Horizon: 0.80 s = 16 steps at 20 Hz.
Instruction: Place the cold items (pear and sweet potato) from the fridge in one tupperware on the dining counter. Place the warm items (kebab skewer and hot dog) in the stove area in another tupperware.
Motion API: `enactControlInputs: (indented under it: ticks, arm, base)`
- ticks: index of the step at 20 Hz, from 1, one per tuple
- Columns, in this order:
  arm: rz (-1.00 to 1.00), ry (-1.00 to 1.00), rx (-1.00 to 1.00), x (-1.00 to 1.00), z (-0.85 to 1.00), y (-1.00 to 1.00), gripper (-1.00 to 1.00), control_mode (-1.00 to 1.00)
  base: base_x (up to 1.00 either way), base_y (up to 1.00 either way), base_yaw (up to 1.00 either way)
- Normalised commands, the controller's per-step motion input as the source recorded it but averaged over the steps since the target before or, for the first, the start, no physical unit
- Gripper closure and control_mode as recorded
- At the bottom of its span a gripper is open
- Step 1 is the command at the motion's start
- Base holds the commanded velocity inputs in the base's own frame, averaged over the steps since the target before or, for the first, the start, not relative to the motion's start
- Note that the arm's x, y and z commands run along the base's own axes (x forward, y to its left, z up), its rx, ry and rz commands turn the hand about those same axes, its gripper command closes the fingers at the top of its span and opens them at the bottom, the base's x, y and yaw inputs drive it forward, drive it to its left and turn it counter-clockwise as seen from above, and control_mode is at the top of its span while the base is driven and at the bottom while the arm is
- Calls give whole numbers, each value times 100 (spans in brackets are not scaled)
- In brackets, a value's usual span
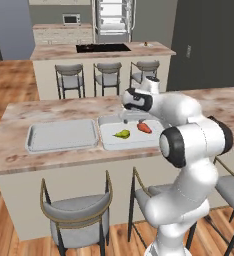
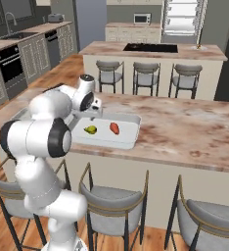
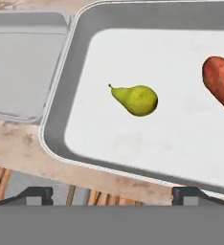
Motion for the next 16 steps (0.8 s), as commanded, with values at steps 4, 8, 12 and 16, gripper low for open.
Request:
enactControlInputs:
  ticks: [4,8,12,16]
  arm:
    - [-6,-25,-2,-100,60,0,-100,-100]
    - [-1,-15,-12,-100,67,5,-100,-100]
    - [0,-5,-19,-100,68,11,-100,-100]
    - [0,0,-18,-100,65,6,-100,-100]
  base:
    - [0,0,0]
    - [0,0,0]
    - [0,0,0]
    - [0,0,0]
